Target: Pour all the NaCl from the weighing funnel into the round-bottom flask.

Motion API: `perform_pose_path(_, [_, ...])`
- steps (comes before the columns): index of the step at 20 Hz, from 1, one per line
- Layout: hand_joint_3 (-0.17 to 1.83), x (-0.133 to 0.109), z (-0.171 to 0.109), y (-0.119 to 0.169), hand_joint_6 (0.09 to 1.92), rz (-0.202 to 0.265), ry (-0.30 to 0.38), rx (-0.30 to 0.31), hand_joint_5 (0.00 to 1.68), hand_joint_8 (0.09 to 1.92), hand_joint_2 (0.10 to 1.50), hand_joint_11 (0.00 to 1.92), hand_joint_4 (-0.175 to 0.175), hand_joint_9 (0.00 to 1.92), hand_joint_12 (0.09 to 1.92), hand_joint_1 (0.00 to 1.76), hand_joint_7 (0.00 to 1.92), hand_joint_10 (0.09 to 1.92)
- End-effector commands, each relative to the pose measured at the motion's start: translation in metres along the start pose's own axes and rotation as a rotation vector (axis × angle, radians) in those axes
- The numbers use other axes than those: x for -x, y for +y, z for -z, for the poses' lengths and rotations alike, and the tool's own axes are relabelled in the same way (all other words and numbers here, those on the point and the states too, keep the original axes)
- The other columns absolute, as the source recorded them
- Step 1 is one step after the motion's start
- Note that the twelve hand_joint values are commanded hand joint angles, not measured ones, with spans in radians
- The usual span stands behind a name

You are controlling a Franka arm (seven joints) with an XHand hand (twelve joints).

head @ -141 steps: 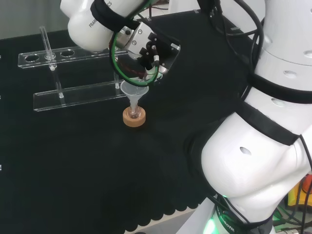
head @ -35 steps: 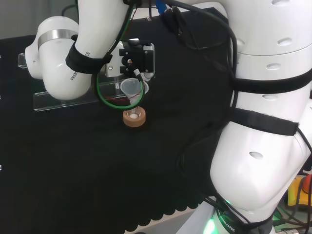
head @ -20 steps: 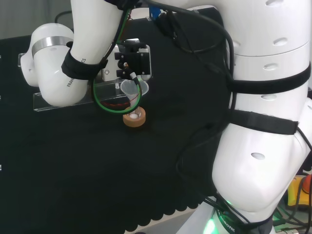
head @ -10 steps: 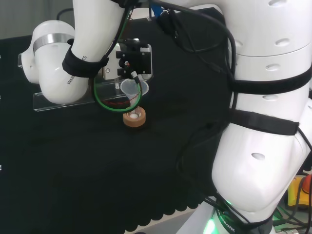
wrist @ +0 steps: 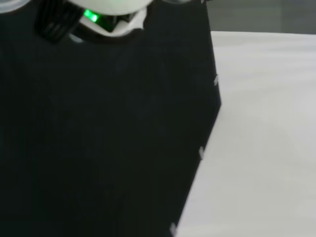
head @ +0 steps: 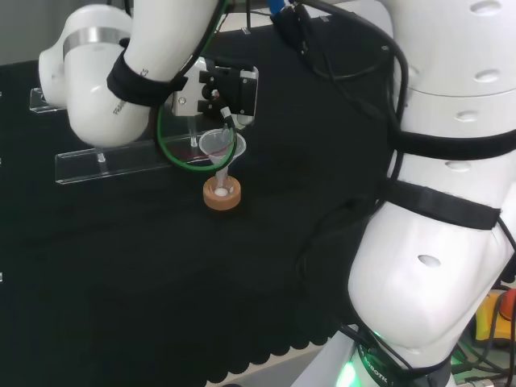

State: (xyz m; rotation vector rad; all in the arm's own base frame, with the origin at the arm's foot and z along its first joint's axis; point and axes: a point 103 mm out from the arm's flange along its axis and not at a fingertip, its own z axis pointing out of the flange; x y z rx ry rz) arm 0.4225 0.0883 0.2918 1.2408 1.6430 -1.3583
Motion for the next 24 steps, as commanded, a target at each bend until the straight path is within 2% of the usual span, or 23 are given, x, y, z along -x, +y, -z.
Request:
perform_pose_path(1, [0.75, 0.011, -0.016, 0.000, 0.97, 0.001, 0.226, 0.023, 1.12, 0.66, 0.68, 0.65, 0.175, 1.08, 1.19, 1.08, 0.84, 0.40])
perform_pose_path(8, [0.75, 0.020, -0.034, 0.003, 0.97, -0.005, 0.356, 0.021, 1.13, 0.66, 0.68, 0.67, 0.175, 1.08, 1.19, 1.08, 0.84, 0.40])
perform_pose_path(13, [0.75, 0.022, -0.042, 0.002, 0.97, -0.020, 0.375, -0.007, 1.13, 0.66, 0.68, 0.67, 0.175, 1.08, 1.18, 1.08, 0.84, 0.39])
perform_pose_path(24, [0.75, 0.027, -0.071, 0.005, 0.97, -0.041, 0.482, -0.033, 1.13, 0.66, 0.68, 0.68, 0.175, 1.08, 1.18, 1.08, 0.84, 0.39])
